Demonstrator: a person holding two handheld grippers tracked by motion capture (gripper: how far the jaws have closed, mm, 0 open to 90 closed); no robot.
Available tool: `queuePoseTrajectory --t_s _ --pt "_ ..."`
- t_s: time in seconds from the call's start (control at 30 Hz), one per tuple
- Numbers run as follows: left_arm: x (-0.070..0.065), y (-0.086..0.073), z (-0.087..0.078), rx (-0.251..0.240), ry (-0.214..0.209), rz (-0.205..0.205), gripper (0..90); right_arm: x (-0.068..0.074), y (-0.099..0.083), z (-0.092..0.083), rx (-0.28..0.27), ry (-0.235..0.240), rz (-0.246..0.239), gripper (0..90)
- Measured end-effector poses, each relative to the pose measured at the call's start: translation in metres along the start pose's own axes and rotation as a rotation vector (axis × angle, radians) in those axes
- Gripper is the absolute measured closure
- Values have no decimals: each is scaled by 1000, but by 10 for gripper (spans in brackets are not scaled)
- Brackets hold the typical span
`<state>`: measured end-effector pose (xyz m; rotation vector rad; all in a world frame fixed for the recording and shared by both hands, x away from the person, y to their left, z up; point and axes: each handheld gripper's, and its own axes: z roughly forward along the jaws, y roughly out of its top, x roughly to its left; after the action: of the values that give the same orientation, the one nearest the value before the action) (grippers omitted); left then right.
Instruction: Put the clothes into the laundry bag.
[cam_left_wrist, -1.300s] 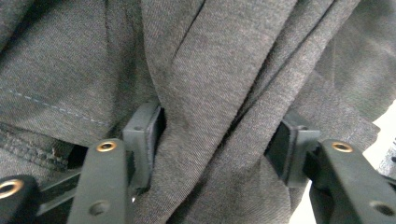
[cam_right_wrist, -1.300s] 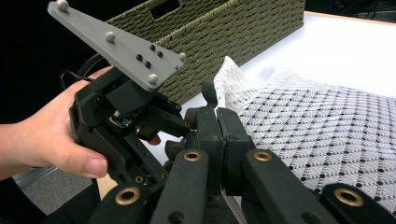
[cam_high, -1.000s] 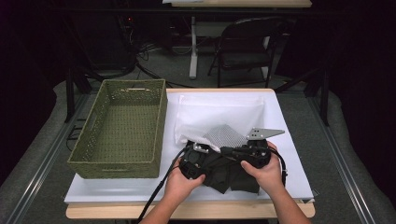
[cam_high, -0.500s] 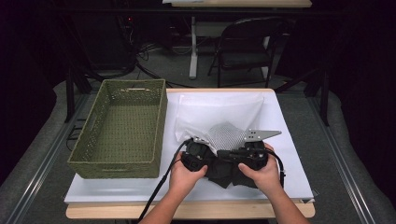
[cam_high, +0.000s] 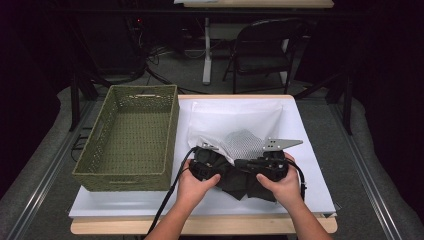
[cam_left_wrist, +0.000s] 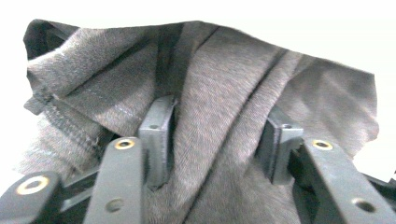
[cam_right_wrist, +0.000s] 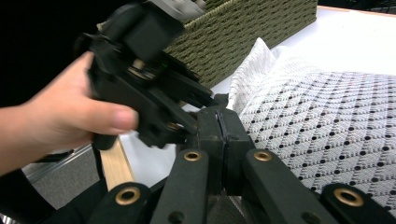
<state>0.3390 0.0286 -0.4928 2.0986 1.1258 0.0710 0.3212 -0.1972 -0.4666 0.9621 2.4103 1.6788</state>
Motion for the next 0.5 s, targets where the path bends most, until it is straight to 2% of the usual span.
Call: queuePoseTrajectory --t_s 0.1,0.23,0.4,0.5 --pt "-5 -1 -9 0 -1 25 474 0 0 0 6 -7 -6 892" --pt "-9 -3 -19 -11 21 43 450 -1 0 -1 2 -11 -4 892" --pt "-8 -1 -31 -33 26 41 444 -5 1 -6 -16 -20 5 891" --pt "-2 1 -36 -46 47 37 431 -6 1 -8 -17 -23 12 891"
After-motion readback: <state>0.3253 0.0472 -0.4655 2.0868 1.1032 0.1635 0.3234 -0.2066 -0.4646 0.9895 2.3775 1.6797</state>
